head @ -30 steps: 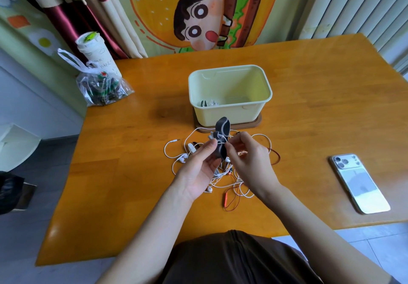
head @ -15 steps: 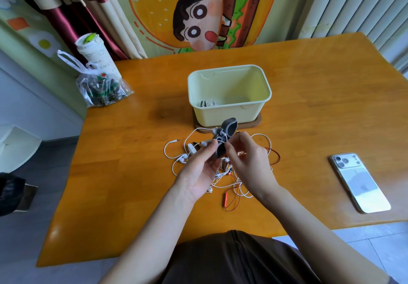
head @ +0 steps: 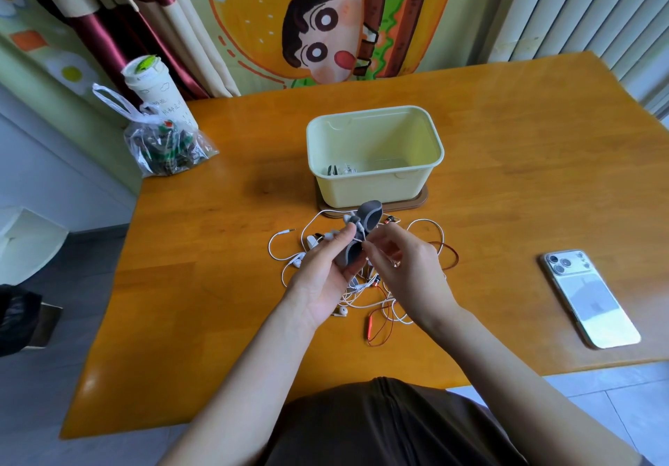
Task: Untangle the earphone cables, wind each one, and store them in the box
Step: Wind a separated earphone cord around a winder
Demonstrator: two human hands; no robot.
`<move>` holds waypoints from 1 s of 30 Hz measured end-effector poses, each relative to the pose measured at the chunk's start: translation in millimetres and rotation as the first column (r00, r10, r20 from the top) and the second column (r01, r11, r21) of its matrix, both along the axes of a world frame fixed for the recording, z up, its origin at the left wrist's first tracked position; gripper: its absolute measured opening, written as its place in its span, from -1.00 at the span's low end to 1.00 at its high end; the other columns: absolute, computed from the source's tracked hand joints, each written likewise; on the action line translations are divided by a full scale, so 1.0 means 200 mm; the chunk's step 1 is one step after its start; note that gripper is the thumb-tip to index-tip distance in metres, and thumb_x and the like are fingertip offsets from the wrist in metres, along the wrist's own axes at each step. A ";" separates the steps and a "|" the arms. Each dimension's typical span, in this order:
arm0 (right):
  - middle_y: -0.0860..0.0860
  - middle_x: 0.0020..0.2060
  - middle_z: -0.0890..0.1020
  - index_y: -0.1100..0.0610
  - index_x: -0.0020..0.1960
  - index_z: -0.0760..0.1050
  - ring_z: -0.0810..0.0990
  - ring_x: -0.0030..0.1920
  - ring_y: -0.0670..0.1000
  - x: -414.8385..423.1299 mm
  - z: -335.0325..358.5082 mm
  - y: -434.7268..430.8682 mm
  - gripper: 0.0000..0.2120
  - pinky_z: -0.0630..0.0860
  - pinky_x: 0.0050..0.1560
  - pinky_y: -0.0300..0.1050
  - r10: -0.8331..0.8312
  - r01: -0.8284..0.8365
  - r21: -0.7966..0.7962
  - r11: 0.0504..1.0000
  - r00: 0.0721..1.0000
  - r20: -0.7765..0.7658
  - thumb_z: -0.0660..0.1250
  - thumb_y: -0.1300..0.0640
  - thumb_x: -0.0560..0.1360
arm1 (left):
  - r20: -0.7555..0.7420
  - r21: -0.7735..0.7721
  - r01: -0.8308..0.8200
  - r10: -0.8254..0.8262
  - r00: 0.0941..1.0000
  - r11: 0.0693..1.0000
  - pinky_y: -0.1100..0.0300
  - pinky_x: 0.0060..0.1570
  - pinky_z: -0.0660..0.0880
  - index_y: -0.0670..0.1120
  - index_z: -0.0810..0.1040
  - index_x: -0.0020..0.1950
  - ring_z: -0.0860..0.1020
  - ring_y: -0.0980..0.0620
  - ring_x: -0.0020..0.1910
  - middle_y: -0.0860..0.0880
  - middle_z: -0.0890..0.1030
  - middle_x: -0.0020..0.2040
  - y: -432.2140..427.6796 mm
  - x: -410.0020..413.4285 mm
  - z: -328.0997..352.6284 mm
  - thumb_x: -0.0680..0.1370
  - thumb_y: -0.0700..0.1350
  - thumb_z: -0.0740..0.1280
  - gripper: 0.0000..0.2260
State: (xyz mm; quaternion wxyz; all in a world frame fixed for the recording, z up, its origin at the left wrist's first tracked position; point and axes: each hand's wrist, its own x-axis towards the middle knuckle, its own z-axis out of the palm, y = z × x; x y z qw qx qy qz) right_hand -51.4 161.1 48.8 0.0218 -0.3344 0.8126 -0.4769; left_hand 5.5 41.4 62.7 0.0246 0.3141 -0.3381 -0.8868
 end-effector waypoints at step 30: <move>-0.18 -0.56 0.46 0.08 -0.33 0.51 0.40 -0.48 -0.19 -0.15 -0.01 0.06 -0.73 0.27 -0.43 -0.37 0.216 -0.284 0.158 0.946 0.913 0.347 0.36 -0.09 0.42 | 0.003 -0.102 0.297 -0.298 0.954 0.949 0.35 -0.45 0.42 -0.12 0.70 -0.22 0.48 0.14 -0.40 -0.05 0.59 -0.25 -0.13 0.05 0.04 0.36 -0.19 0.38 -0.90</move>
